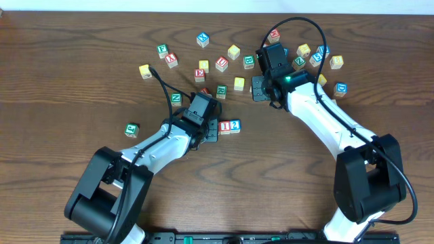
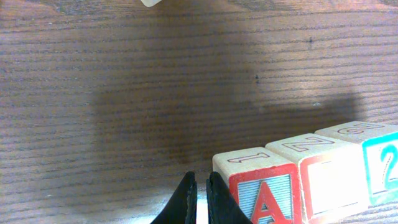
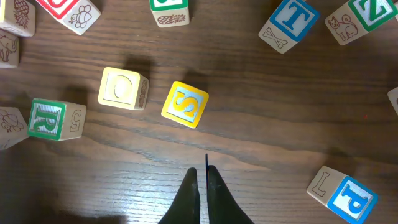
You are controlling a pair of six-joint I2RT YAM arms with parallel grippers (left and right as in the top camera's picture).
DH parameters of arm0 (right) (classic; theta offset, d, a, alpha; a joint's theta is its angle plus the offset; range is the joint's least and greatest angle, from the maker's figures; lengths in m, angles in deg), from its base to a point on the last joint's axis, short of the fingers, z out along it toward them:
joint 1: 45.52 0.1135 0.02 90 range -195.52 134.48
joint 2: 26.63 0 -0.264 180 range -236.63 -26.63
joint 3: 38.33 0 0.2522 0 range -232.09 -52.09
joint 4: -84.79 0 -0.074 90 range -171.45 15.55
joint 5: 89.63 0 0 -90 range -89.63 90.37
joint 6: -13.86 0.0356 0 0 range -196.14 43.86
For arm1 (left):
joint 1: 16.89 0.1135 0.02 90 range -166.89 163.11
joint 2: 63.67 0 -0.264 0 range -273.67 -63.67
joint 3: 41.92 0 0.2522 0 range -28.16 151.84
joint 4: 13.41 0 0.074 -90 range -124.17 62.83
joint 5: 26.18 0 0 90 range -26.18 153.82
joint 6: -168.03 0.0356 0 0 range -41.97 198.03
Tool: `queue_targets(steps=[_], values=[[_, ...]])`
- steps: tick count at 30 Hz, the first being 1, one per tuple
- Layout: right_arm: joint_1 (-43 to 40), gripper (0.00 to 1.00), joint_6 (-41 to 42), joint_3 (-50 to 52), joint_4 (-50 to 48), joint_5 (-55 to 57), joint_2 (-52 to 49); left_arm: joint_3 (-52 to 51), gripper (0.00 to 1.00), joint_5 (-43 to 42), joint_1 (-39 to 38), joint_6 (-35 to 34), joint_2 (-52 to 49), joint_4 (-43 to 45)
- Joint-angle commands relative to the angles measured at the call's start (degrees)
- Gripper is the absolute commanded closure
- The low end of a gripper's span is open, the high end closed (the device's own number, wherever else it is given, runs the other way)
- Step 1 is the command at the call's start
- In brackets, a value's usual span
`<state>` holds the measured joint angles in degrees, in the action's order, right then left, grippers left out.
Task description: Spell out AI2
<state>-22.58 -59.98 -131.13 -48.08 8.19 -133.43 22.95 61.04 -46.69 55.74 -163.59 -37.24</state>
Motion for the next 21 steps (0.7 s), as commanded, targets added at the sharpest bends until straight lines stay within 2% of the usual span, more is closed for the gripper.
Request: queue_targets(steps=[1,21], values=[[-0.1,0.99,1.0,-0.9,0.0,1.1,0.8,-0.2,0.92,0.9,0.0,0.1,0.0,-0.3],[0.0,0.99,1.0,-0.9,0.3,1.0,0.8,-0.2,0.92,0.9,0.0,0.1,0.0,-3.2]])
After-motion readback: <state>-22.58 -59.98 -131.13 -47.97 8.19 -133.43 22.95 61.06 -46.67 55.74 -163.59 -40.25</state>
